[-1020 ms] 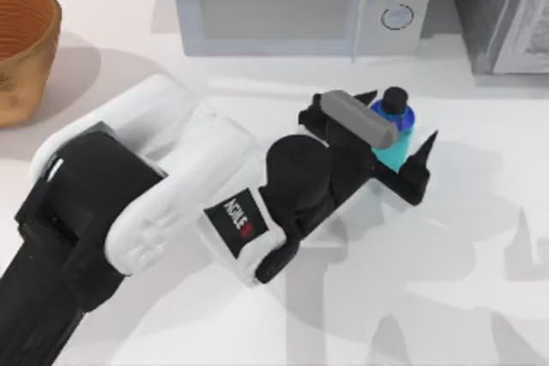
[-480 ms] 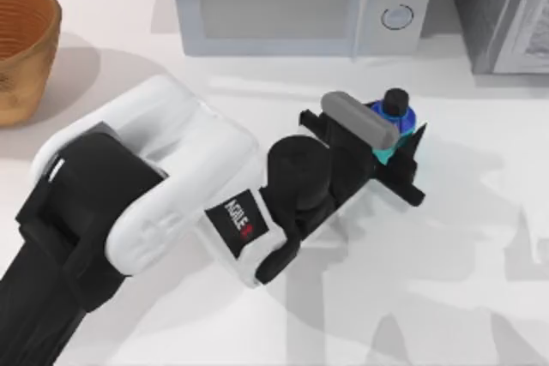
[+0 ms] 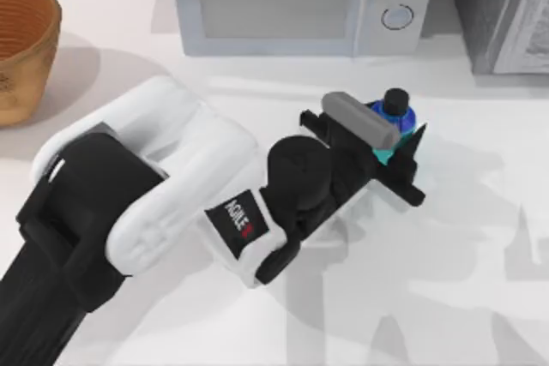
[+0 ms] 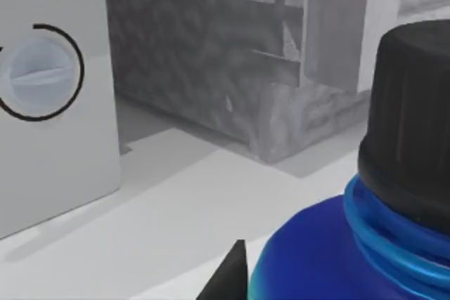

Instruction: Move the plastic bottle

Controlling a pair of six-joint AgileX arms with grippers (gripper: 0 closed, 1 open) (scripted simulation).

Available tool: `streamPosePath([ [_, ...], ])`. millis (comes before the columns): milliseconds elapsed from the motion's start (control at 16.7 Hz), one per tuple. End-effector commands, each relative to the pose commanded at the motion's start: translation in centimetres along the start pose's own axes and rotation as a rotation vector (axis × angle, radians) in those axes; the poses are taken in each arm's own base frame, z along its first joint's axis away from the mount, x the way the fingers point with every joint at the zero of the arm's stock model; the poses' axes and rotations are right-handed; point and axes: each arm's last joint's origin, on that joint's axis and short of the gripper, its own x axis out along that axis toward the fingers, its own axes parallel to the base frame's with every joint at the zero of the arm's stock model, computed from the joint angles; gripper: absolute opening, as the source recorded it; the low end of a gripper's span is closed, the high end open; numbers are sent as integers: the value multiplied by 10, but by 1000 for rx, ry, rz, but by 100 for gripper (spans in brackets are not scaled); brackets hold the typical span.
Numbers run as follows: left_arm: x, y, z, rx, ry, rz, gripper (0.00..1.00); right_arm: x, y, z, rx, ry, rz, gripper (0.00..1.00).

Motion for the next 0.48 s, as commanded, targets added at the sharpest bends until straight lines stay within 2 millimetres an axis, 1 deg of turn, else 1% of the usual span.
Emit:
streamPosePath([
  [240, 0, 2, 1, 2, -2, 3, 0, 0, 0, 0, 0, 0, 0, 100],
  [300, -2, 7, 2, 2, -5, 2, 0, 0, 0, 0, 0, 0, 0, 100],
  [420, -12, 29, 3, 4, -10, 1, 0, 0, 0, 0, 0, 0, 0, 100],
  [480, -21, 45, 4, 5, -10, 1, 0, 0, 0, 0, 0, 0, 0, 100],
])
